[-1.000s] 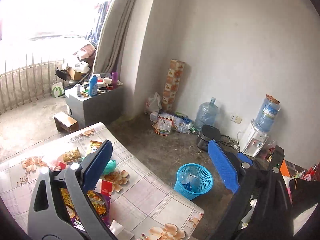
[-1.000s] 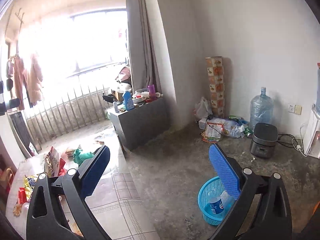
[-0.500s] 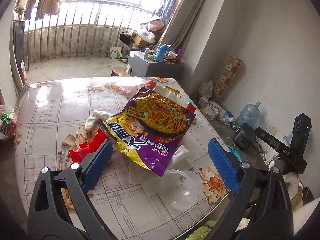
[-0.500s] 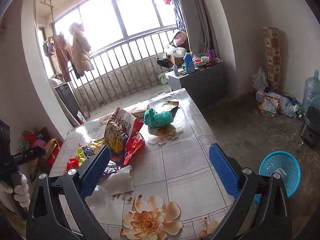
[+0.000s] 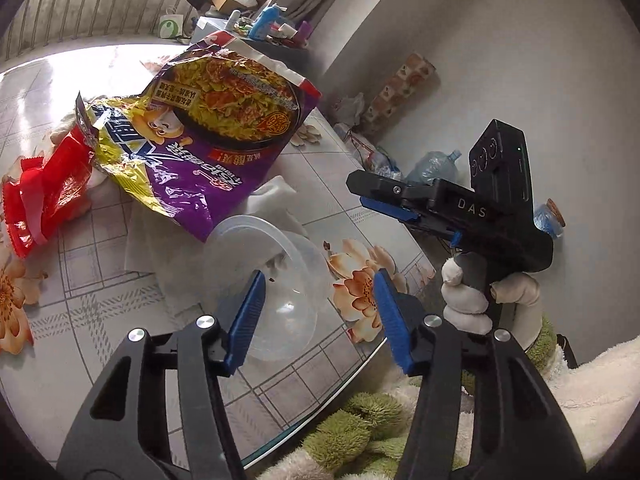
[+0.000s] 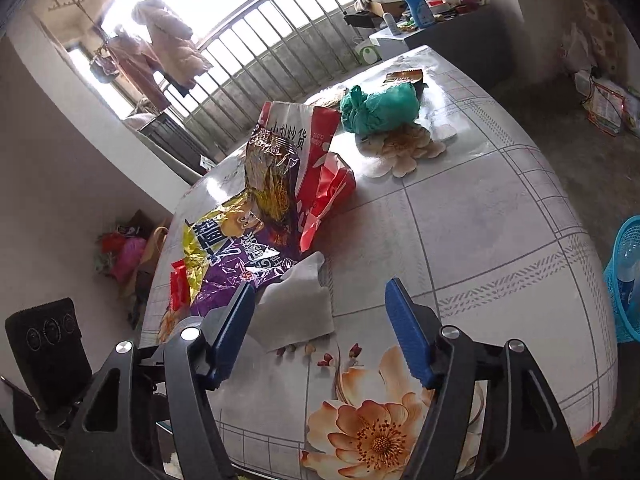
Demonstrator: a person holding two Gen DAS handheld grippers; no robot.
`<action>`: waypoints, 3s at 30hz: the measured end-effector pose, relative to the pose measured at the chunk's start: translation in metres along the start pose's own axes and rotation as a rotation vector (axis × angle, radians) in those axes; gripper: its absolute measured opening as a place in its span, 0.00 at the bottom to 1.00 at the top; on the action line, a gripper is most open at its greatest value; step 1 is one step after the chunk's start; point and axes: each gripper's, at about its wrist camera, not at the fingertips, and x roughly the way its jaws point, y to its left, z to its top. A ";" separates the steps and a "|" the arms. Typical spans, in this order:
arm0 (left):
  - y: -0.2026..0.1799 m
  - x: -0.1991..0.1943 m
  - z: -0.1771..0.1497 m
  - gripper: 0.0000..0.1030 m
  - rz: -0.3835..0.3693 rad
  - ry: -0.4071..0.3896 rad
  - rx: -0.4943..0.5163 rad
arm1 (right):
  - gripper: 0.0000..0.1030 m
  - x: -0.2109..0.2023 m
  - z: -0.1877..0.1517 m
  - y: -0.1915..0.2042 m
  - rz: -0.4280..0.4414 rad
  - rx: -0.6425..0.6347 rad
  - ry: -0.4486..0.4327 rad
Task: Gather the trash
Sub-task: 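Grasp the clear plastic cup with the left gripper while the right grasps the tissue, then carry cup and tissue to the wastebasket and open both grippers over it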
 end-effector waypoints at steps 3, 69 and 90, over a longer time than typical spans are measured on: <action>0.004 0.004 -0.001 0.31 -0.013 0.013 -0.017 | 0.61 0.026 0.004 0.005 0.009 -0.021 0.052; -0.036 0.021 0.015 0.04 0.073 0.020 0.113 | 0.05 -0.049 -0.040 -0.055 -0.252 0.050 -0.150; -0.164 0.088 0.083 0.04 -0.060 0.044 0.380 | 0.05 -0.211 -0.047 -0.136 -0.372 0.258 -0.557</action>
